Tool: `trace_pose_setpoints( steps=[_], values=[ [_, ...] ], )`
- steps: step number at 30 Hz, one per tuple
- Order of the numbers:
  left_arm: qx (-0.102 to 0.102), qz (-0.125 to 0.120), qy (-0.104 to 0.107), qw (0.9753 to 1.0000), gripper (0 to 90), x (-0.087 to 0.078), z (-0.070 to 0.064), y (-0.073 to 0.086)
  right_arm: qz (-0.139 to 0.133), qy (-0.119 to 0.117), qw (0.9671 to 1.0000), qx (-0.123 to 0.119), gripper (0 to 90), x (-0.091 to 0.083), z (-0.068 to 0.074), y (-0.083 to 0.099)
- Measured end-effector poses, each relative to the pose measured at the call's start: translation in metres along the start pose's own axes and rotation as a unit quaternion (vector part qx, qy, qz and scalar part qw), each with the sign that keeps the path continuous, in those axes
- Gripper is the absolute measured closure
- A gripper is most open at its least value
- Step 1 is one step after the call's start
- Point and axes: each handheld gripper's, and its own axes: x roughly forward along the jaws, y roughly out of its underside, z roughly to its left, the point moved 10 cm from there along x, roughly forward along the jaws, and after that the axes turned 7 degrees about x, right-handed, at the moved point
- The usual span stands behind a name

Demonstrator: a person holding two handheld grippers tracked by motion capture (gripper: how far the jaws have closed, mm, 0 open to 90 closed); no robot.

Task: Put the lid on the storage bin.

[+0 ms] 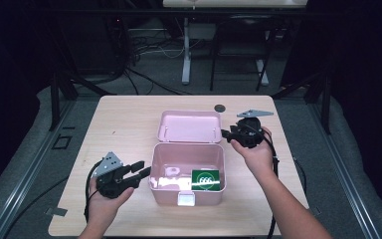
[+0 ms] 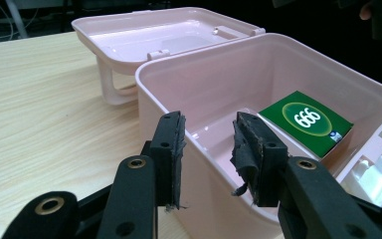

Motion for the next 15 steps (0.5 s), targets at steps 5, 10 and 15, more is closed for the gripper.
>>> trace_pose_setpoints(
  steps=[5,10,15],
  values=[
    [-0.001,0.006,0.006,1.0000,65.3,0.003,-0.003,0.004,0.008,0.002,0.9999,-0.006,58.8,0.008,0.002,-0.007],
    [0.003,0.014,0.005,0.9999,66.7,0.006,-0.005,0.008,0.011,-0.003,0.9999,0.010,59.9,0.014,0.003,-0.013],
    [0.005,0.017,0.006,0.9998,67.6,0.007,-0.006,0.010,0.019,0.009,0.9998,0.003,60.4,0.022,0.001,-0.017]
  ],
)
